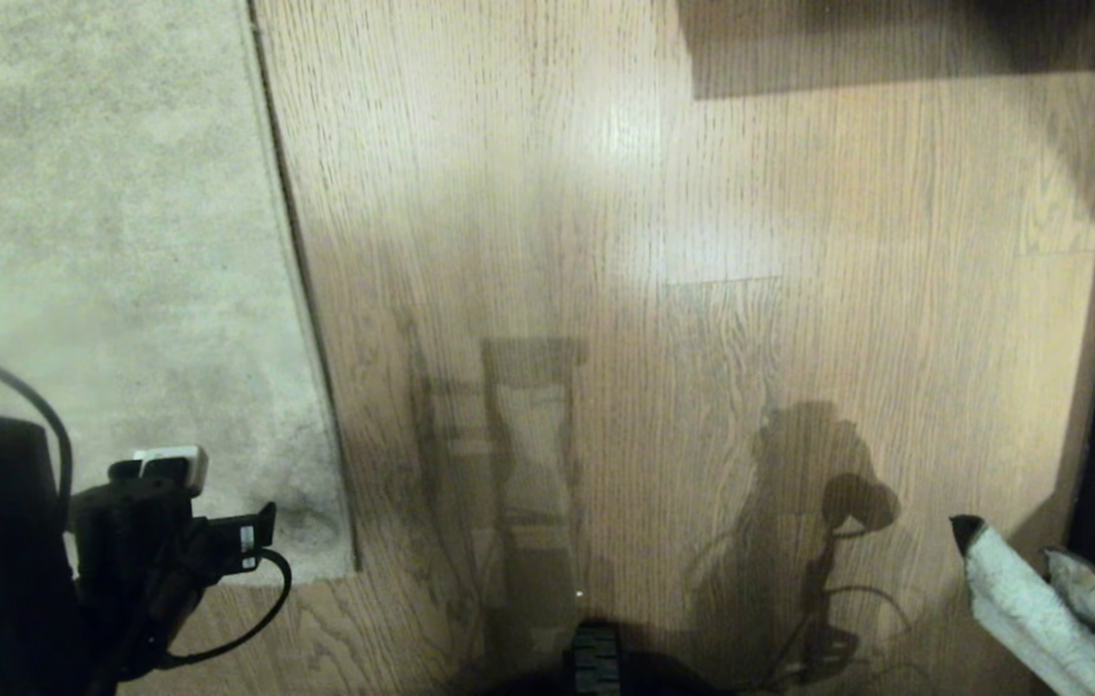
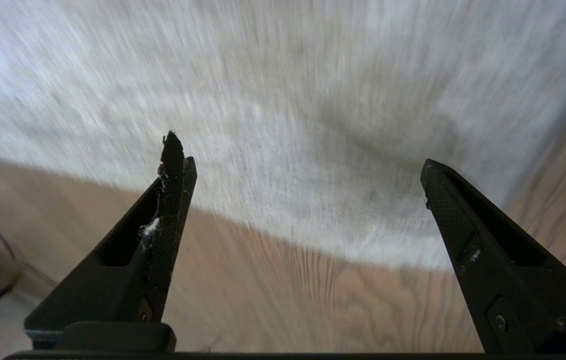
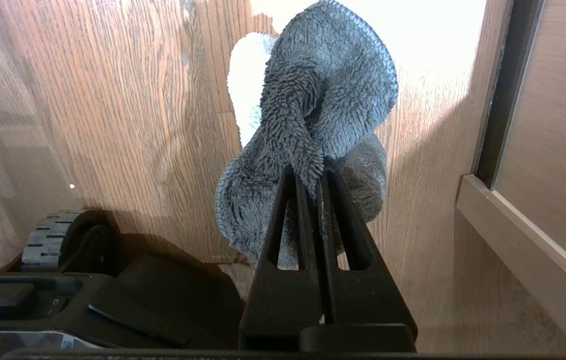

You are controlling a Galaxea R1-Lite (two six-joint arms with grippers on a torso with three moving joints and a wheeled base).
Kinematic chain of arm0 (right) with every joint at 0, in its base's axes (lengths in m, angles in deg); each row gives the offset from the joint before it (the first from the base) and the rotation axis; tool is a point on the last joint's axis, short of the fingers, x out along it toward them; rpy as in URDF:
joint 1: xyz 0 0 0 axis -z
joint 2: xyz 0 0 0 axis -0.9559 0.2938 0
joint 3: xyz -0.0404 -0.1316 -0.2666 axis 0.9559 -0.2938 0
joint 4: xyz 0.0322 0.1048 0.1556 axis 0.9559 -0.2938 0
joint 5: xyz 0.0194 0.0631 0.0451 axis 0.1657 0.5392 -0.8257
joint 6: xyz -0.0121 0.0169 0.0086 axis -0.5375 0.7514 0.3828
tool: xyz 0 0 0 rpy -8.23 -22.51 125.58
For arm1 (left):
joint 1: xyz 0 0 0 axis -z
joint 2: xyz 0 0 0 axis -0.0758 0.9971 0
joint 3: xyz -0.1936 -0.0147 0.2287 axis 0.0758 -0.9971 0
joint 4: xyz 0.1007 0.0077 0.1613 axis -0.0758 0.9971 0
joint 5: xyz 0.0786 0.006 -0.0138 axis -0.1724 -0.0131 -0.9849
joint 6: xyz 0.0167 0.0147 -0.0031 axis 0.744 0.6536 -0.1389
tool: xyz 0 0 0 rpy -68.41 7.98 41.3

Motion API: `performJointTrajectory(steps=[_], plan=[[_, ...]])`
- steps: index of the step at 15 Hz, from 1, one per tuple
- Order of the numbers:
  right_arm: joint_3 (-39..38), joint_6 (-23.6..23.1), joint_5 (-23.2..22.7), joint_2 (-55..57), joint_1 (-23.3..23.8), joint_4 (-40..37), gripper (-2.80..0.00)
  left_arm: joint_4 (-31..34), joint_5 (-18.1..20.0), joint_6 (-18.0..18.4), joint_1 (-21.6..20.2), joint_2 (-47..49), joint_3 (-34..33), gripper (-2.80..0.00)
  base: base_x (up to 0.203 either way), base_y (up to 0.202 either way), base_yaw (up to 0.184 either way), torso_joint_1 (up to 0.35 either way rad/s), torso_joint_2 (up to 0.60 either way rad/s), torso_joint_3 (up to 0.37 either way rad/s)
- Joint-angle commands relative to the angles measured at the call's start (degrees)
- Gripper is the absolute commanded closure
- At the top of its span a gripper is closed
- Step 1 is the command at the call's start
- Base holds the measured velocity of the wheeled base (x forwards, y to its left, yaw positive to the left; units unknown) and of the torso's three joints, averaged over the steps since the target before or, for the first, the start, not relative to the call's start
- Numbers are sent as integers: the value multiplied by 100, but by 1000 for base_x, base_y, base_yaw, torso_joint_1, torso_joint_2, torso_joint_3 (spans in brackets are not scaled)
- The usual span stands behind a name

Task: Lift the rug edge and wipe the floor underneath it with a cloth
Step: Lift up the carpet

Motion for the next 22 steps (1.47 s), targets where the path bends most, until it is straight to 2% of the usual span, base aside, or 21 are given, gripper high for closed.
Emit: performJointTrajectory(steps=[1,5,7,12,22], plan=[[-4,-2,-2,7,-2,-3,0,-285,14,-70,130,212,9,-280,0,0,0,0,0,0],[-5,-2,-2,7,-2,-3,0,-285,-5,-447,535,220,128,-280,0,0,0,0,0,0],[3,-2,-2,7,-2,-3,0,-285,-11,-464,611,292,246,-280,0,0,0,0,0,0],[3,-2,-2,7,-2,-3,0,-285,-7,-553,624,458,672,-280,0,0,0,0,0,0],[4,-2,-2,7,-2,-3,0,-285,-15,-553,598,634,934,-280,0,0,0,0,0,0]])
